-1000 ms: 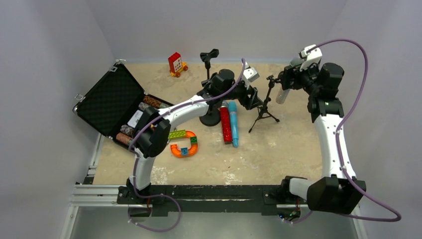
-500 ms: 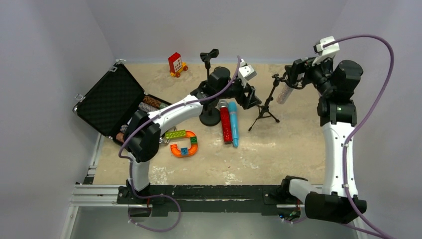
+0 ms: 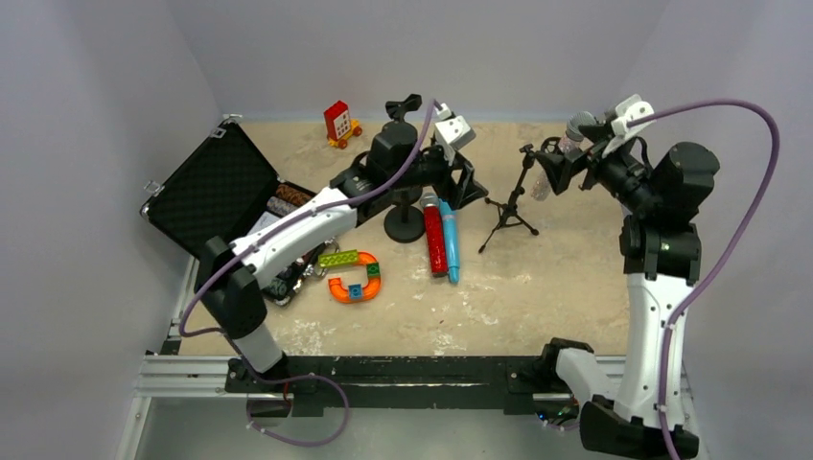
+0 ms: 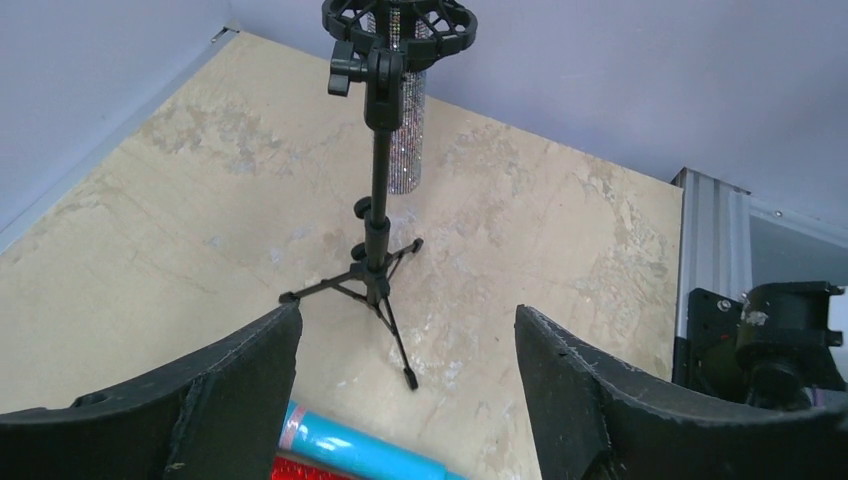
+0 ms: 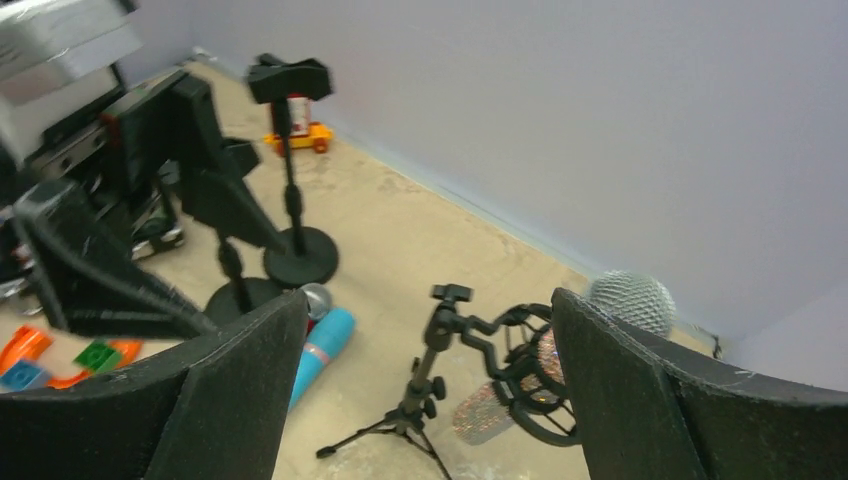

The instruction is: Attach the microphones to the stand

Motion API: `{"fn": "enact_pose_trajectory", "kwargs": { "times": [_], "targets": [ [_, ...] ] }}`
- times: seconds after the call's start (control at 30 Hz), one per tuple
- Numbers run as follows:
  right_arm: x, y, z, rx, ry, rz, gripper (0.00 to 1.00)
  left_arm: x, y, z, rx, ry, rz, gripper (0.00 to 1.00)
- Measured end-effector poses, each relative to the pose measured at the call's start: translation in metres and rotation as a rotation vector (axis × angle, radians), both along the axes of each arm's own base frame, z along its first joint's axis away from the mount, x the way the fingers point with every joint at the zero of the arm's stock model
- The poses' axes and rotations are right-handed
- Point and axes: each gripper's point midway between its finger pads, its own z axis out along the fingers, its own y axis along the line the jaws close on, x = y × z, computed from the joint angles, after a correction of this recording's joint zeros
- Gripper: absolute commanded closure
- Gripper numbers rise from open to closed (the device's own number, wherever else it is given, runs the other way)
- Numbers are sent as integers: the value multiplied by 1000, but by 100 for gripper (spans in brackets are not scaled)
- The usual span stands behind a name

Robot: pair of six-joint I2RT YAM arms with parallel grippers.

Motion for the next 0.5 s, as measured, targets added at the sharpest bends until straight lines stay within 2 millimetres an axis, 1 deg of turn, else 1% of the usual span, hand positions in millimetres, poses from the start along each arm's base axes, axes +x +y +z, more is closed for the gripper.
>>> {"fn": "enact_pose_trajectory", "kwargs": {
  "times": [0.1,0.2,0.23,0.27,0.33,0.4,0.47,0.5],
  "targets": [
    [-31,24,1,-24,-32,141,5,-15,22,14,8,-9,24,11],
    [-58,47,-15,-36,-29,291,5,-38,53,32,4,-26,61,9],
    [-68,55,-23,-39,-27,347,4,-46,64,38,-1,-33,75,9],
    [-78,63,-37,-36,-12,412,4,-53,76,43,-6,-41,89,8],
    [-88,72,-59,-23,22,496,4,-67,97,49,-16,-55,118,7],
    [-96,78,-85,-3,72,570,4,-80,120,45,-16,-53,157,6],
    [-101,82,-109,14,118,624,4,-91,141,36,-10,-41,199,4],
    [-103,83,-117,18,132,643,4,-95,148,30,-7,-30,215,4]
  ]
}}
